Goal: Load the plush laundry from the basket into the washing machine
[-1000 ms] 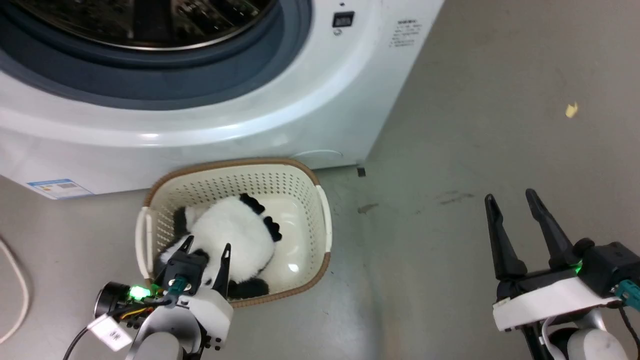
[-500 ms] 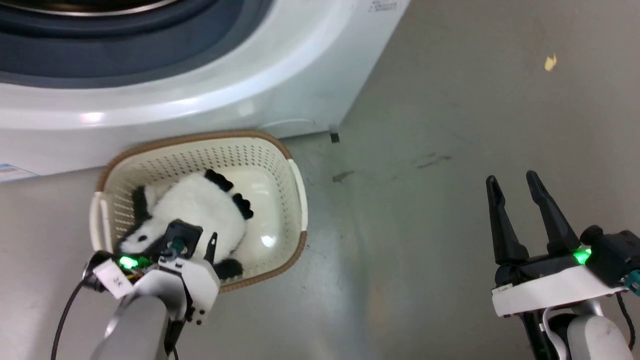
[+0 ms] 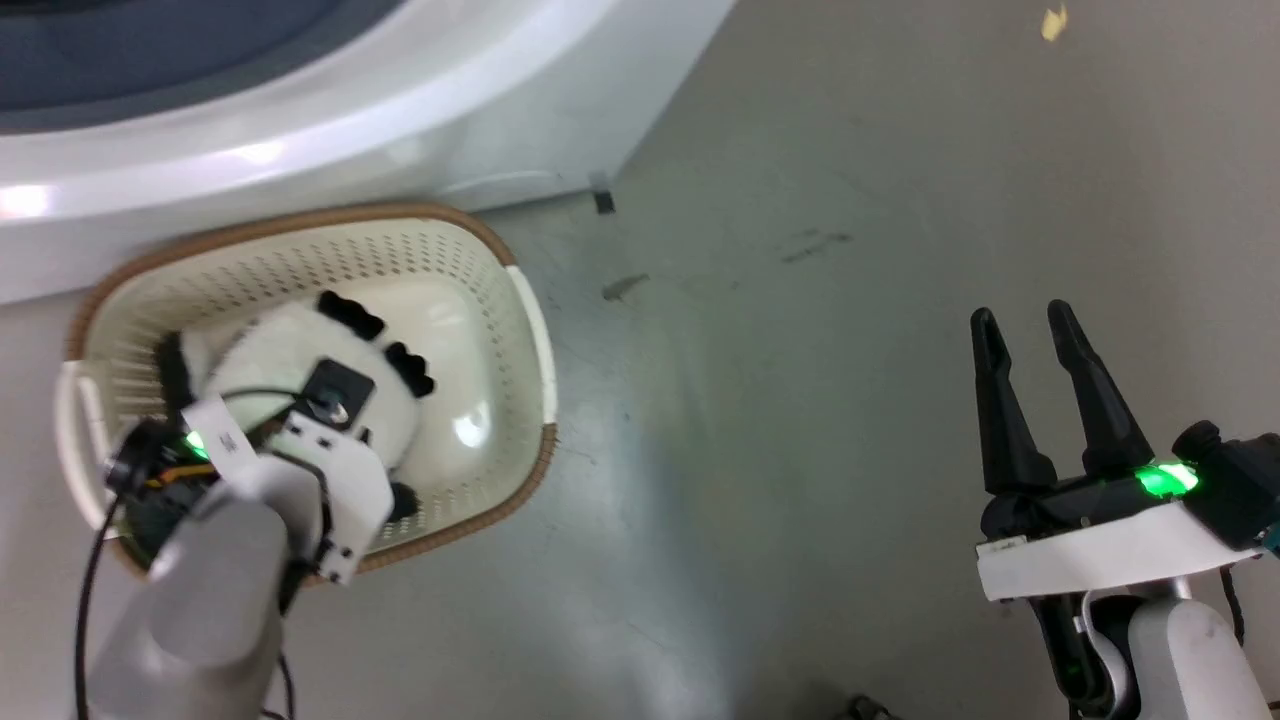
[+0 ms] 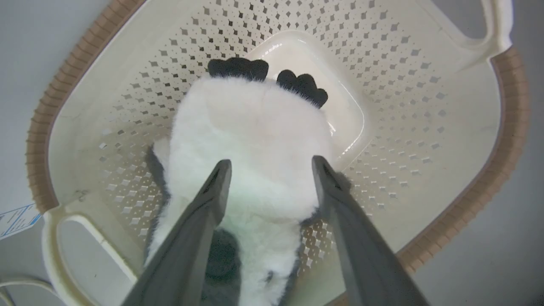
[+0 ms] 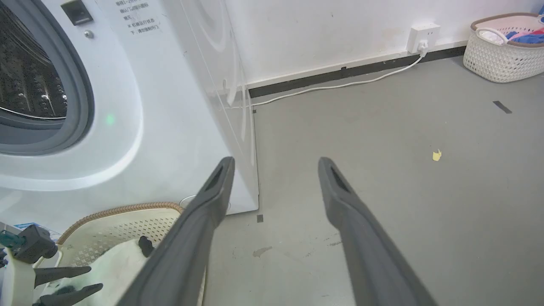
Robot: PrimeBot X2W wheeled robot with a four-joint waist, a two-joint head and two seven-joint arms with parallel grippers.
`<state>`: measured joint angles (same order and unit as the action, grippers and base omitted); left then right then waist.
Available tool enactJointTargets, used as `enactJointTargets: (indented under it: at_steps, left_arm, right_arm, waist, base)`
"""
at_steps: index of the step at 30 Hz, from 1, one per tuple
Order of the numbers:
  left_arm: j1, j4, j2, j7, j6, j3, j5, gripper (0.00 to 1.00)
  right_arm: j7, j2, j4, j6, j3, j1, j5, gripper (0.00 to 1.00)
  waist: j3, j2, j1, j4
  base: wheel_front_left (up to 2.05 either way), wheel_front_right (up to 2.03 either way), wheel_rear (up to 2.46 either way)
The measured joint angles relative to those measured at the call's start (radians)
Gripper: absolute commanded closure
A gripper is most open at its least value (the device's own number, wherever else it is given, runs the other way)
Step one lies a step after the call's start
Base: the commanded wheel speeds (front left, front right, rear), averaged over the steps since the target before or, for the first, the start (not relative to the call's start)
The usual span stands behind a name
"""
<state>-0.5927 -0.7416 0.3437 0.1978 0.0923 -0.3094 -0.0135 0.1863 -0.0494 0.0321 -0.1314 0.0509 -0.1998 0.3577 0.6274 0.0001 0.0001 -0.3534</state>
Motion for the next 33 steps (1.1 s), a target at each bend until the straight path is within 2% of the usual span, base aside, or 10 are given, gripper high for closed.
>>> enactJointTargets:
  at_steps: [10, 24, 25, 26, 33]
  left_arm:
    - [-0.105, -0.113, 0.068, 0.074, -0.001, -0.035, 0.006, 0.0]
    - [-0.236, -0.228, 0.11, 0.113, 0.016, -0.113, 0.016, 0.0]
    - [-0.244, -0.237, 0.114, 0.114, 0.017, -0.121, 0.017, 0.59]
    - [-0.252, -0.244, 0.116, 0.113, 0.017, -0.126, 0.022, 1.0]
    - [-0.294, -0.309, 0.145, 0.111, 0.034, -0.155, 0.073, 1.0]
  right_arm:
    - [0.02, 0.0, 0.001, 0.0, 0.014, -0.017, 0.056, 0.0]
    - [0.046, 0.0, 0.001, 0.0, 0.022, -0.042, 0.145, 0.0]
    - [0.05, 0.0, 0.001, 0.0, 0.023, -0.047, 0.149, 0.0]
    - [0.054, 0.0, 0.001, 0.0, 0.023, -0.053, 0.155, 0.0]
    - [0.066, 0.0, -0.013, 0.0, 0.036, -0.083, 0.187, 0.0]
  waist:
    - [0.088, 0.0, 0.0, -0.051]
    - [0.207, 0.0, -0.0001, -0.102]
    - [0.215, 0.0, -0.0001, -0.106]
    - [0.222, 0.0, -0.0001, -0.111]
    - [0.254, 0.0, -0.0001, -0.15]
  base:
    - [0.0, 0.0, 0.0]
    - [0.0, 0.0, 0.0]
    - [0.0, 0.0, 0.0]
    - [0.0, 0.0, 0.0]
    - [0.0, 0.0, 0.0]
